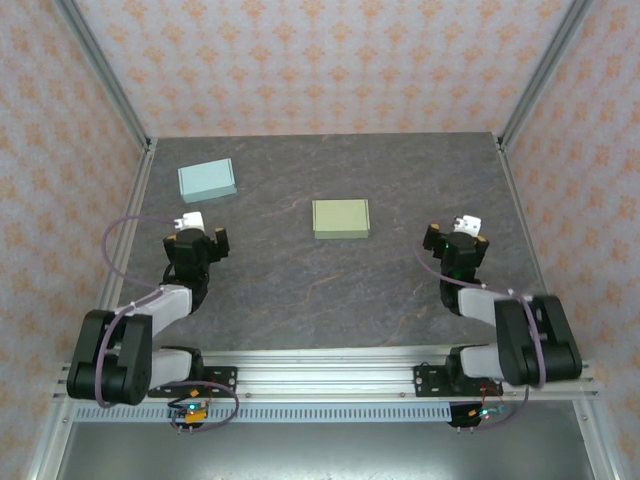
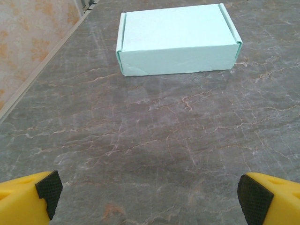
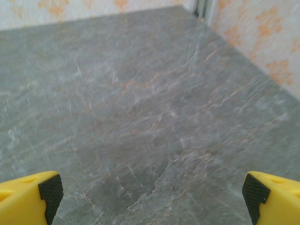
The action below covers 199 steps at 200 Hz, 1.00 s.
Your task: Fold the paper box
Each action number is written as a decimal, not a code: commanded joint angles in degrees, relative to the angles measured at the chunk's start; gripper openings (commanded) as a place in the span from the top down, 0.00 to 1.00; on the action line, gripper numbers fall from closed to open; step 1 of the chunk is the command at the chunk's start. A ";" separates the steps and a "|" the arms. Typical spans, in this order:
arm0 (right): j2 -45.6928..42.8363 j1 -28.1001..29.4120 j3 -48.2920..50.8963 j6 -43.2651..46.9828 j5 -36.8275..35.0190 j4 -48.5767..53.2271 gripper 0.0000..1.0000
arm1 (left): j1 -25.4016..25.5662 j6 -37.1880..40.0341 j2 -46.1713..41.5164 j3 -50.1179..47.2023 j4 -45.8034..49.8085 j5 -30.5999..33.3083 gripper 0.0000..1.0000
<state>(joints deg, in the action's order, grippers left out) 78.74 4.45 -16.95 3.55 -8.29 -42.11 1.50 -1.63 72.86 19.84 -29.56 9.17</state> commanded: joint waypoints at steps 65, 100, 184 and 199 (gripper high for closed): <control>8.49 -1.72 -5.54 -0.07 3.97 -5.18 0.01 | 1.23 1.45 12.85 4.02 -13.77 -1.30 0.00; 8.42 -1.72 -6.58 -1.79 0.21 -3.15 0.01 | 1.05 1.79 13.03 4.24 -13.84 -2.44 0.00; 8.35 -1.72 -6.69 -1.79 0.43 -2.92 0.01 | 1.05 1.82 13.01 4.25 -13.68 -2.63 0.00; 8.41 -1.72 -6.74 -1.78 0.41 -2.81 0.01 | 1.05 1.81 13.01 4.25 -13.68 -2.62 0.00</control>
<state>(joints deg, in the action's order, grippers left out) 87.68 2.96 -22.50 2.63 -6.63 -45.41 2.52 -0.95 86.11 22.85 -41.47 6.37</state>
